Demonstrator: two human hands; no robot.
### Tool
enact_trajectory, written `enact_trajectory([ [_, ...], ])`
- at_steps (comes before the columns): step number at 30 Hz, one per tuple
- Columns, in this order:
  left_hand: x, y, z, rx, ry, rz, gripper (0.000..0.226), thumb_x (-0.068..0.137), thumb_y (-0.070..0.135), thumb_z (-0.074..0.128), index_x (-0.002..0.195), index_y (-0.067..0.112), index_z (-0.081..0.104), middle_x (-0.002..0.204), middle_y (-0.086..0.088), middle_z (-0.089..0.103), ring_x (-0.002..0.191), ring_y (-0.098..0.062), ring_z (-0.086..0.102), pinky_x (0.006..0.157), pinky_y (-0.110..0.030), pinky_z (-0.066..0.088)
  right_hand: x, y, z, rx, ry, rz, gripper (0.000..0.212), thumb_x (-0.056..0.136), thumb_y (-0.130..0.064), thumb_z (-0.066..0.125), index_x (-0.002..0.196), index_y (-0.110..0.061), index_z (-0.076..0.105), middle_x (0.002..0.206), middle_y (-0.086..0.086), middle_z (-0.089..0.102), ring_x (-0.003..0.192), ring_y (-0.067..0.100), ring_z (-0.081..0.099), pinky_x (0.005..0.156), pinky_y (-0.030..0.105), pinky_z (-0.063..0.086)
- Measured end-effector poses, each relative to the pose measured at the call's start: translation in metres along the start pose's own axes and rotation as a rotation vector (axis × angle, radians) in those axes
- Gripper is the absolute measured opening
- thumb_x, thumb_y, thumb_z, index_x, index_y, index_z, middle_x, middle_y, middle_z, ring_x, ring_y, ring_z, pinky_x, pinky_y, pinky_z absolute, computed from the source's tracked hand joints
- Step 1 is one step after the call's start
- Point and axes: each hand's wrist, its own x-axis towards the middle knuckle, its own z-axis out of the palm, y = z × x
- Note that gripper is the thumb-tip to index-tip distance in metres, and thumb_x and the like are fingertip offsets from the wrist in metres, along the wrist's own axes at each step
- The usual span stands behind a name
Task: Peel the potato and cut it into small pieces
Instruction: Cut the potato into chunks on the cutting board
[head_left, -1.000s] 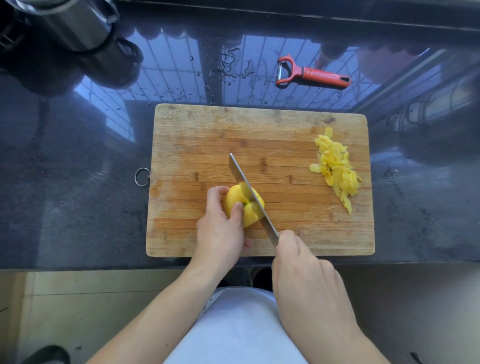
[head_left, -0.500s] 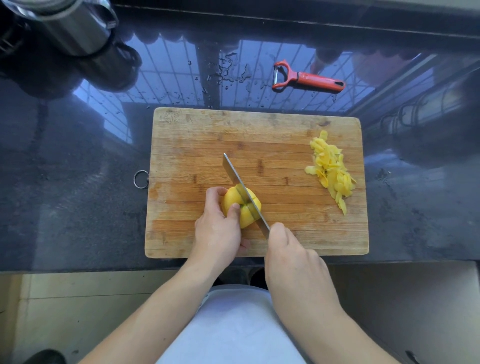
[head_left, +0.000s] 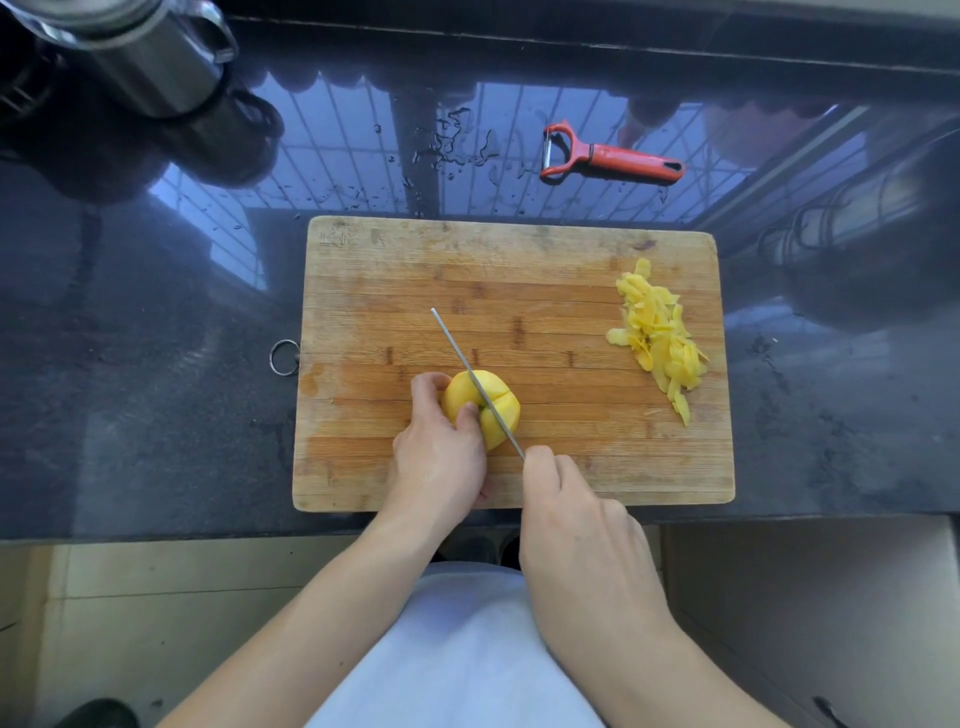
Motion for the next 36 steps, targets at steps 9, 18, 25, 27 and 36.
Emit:
enact_trajectory([
  [9,0.0,0.003,0.0,0.03,-0.017,-0.005,0.014,0.104,0.038,0.042,0.11,0.048,0.034,0.088,-0.017,0.072,0.052,-0.027,0.072,0.054,-0.044,0.063,-0.003,0.003,0.003,-0.017,0.015,0.003,0.027,0.061,0.004,0.053,0.077,-0.017,0.047,0.065,0.0,0.047,0.03,0.024,0.043,0.052,0.026,-0.011],
  [18,-0.004,0.012,-0.002,-0.04,-0.031,-0.071,0.015,0.104,0.04,0.047,0.116,0.042,0.039,0.092,-0.02,0.072,0.062,-0.035,0.074,0.048,-0.045,0.062,-0.001,0.005,0.018,0.004,0.12,-0.018,0.022,0.081,-0.002,0.031,0.078,-0.016,0.048,0.066,0.001,0.045,0.032,0.025,0.047,0.041,0.029,0.013],
  [25,-0.002,0.013,-0.001,-0.084,-0.036,-0.107,0.013,0.108,0.034,0.045,0.116,0.041,0.038,0.091,-0.024,0.069,0.067,-0.042,0.073,0.048,-0.044,0.062,0.006,0.026,0.023,0.082,0.01,-0.003,0.04,0.082,-0.002,0.069,0.085,-0.023,0.035,0.07,-0.003,0.051,0.044,0.034,0.052,0.044,0.032,0.018],
  [27,-0.002,0.013,-0.001,-0.08,-0.041,-0.1,0.013,0.108,0.033,0.044,0.118,0.04,0.038,0.092,-0.025,0.068,0.065,-0.041,0.073,0.047,-0.04,0.06,0.009,0.029,0.024,0.115,-0.004,-0.015,0.046,0.088,-0.004,0.064,0.085,-0.026,0.024,0.071,-0.003,0.049,0.051,0.037,0.055,0.045,0.035,0.022],
  [36,-0.001,0.013,-0.001,-0.082,-0.048,-0.11,0.015,0.109,0.034,0.043,0.12,0.041,0.036,0.099,-0.025,0.067,0.07,-0.04,0.073,0.047,-0.038,0.06,0.012,0.03,0.011,0.172,-0.157,-0.06,0.026,0.102,-0.011,0.039,0.087,-0.025,0.024,0.077,-0.006,0.039,0.074,0.036,0.06,0.056,0.04,0.037],
])
